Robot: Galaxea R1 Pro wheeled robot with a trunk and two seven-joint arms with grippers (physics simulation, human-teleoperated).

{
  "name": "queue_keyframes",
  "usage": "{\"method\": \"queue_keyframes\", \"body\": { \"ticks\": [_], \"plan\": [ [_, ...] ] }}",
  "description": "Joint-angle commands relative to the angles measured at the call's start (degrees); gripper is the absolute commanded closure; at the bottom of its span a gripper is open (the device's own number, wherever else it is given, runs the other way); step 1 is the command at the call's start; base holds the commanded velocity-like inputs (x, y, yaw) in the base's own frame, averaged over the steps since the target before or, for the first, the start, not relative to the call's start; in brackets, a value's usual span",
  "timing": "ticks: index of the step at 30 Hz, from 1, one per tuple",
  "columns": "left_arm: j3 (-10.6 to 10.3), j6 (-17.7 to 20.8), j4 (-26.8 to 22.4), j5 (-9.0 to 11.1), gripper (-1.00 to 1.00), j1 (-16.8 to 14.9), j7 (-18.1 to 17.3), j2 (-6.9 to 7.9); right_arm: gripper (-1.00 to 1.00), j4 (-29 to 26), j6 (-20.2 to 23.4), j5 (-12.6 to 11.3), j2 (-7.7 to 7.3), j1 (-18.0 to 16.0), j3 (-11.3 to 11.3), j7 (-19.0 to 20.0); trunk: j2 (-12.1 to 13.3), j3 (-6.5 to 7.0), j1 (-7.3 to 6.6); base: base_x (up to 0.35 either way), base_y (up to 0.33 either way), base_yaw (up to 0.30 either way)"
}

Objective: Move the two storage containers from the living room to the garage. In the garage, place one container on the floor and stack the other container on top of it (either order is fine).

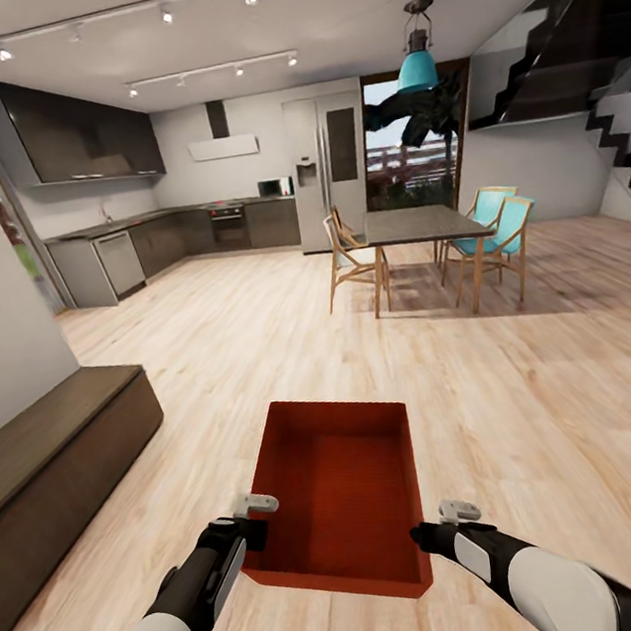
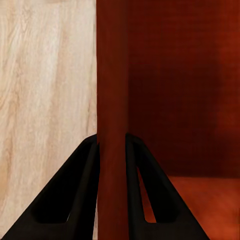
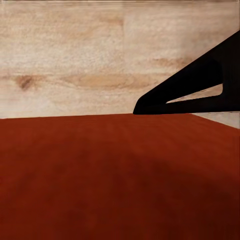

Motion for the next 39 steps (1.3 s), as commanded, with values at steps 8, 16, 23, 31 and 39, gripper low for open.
{"method": "queue_keyframes", "body": {
  "ticks": [8,16,23,31,39],
  "plan": [
    [-0.2,0.2,-0.1,1.5,1.0,0.0,-1.6,0.03,1.0,-0.3,0.4,0.7,0.03,0.0,-0.7,0.1,0.0,0.32,0.03,0.342,0.0,-0.281],
    [-0.2,0.2,-0.1,1.5,1.0,0.0,-1.6,0.03,1.0,-0.2,0.1,0.7,0.03,0.1,-0.7,0.1,0.0,0.71,0.03,0.342,0.0,-0.277],
    [-0.2,0.2,-0.1,1.5,1.0,0.0,-1.6,0.03,1.0,-0.2,0.1,0.7,0.03,0.1,-0.7,0.1,0.0,1.06,0.03,0.342,0.0,-0.275],
    [-0.2,0.1,-0.1,1.5,1.0,0.0,-1.6,0.03,1.0,-0.3,0.2,0.7,0.13,0.1,-0.7,0.0,0.0,0.62,0.03,0.045,0.0,-0.079],
    [-0.2,0.1,-0.1,1.5,1.0,0.0,-1.5,0.33,1.0,-0.3,0.3,0.7,0.18,0.1,-0.7,0.0,0.0,-0.12,0.03,0.034,0.0,-0.001]
  ]
}}
